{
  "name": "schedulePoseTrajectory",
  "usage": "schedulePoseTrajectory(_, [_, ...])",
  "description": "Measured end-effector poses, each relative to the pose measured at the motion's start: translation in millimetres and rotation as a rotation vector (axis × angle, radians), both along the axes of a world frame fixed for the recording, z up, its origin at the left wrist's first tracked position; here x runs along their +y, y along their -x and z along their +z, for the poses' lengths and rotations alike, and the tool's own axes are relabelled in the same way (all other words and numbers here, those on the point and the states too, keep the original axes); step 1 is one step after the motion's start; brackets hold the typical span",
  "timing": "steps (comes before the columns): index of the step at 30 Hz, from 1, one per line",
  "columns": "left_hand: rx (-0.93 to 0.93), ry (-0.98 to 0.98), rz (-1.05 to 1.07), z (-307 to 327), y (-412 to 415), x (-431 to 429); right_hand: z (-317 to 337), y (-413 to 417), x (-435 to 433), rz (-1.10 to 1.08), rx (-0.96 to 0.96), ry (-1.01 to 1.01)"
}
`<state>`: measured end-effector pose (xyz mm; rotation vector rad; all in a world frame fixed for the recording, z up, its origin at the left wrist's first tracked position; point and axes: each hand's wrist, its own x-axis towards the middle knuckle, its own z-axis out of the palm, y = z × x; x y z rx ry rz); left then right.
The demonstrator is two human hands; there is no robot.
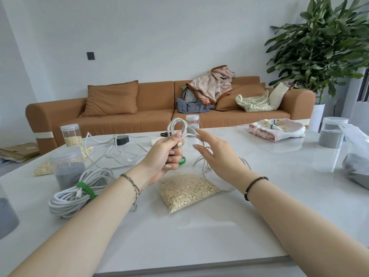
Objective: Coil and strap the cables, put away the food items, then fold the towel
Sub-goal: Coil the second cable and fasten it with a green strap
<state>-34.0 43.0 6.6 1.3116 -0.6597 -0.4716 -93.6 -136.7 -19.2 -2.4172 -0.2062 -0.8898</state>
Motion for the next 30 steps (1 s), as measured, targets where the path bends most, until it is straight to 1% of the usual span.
schedulePoseTrajectory(4, [-0.029,0.009,0.021,4.0,-1.3,2.5,-0.7,-6.8,-4.8,-0.028,-0.024,-0.139])
schedulePoseTrajectory(8, [0.058,0.188,0.116,10.6,-12.4,9.0,-0.6,-6.9,-4.0,-0.029,-0.024,-0.138])
schedulePoseTrajectory(10, [0.088,0.247,0.154,10.6,-14.7,8.8,-0.8,-5.1,0.5,-0.01,-0.017,-0.173])
schedulePoseTrajectory(12, [0.092,0.251,0.198,7.8,-14.3,4.9,0.3,-2.8,4.2,0.026,-0.034,-0.217])
schedulePoseTrajectory(16, [0.109,0.238,0.27,3.5,-11.4,-0.3,4.9,4.0,7.5,0.04,-0.084,-0.241])
schedulePoseTrajectory(18, [0.099,0.203,0.263,3.3,-9.6,1.2,6.1,6.9,10.7,0.036,-0.099,-0.232])
schedulePoseTrajectory(20, [0.046,0.109,0.23,2.0,-6.3,1.7,7.0,9.6,14.1,0.038,-0.114,-0.242])
schedulePoseTrajectory(24, [-0.164,-0.108,0.173,-3.5,2.0,-2.3,9.4,12.4,18.3,0.039,-0.125,-0.336])
schedulePoseTrajectory(26, [-0.25,-0.192,0.149,-8.0,3.4,-5.0,10.2,12.3,20.0,0.044,-0.112,-0.333])
schedulePoseTrajectory(28, [-0.295,-0.237,0.129,-13.0,4.7,-9.1,10.0,12.1,21.0,0.043,-0.093,-0.324])
schedulePoseTrajectory(30, [-0.315,-0.239,0.126,-16.1,5.6,-13.4,9.5,12.4,20.4,0.017,-0.081,-0.341])
